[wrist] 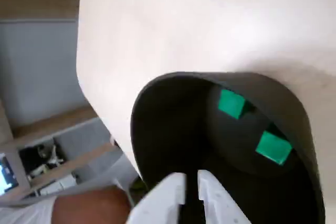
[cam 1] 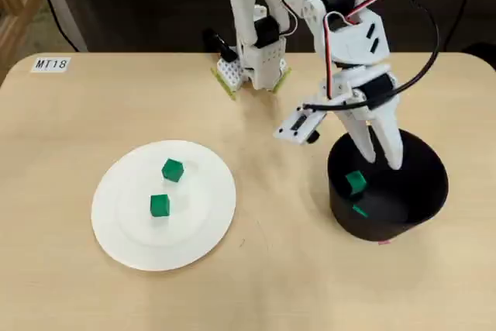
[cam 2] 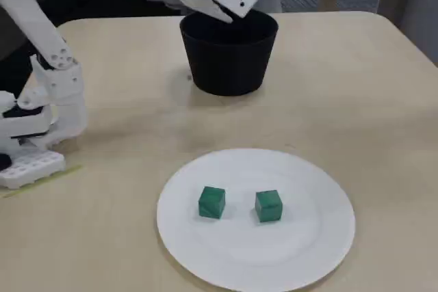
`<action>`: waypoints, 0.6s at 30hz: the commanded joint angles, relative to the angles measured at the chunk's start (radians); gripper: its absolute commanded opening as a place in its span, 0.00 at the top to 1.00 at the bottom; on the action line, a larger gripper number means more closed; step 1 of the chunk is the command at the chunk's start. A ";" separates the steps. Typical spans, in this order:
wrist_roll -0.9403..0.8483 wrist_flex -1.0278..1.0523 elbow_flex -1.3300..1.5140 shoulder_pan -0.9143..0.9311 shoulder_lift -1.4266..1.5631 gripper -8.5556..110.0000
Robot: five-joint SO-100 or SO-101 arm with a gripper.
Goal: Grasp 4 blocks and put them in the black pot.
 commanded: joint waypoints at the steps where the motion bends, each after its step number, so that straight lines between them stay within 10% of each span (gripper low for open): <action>1: -0.044 0.060 -0.081 0.083 0.003 0.95; 18: -0.396 0.265 -0.156 0.928 -0.074 0.95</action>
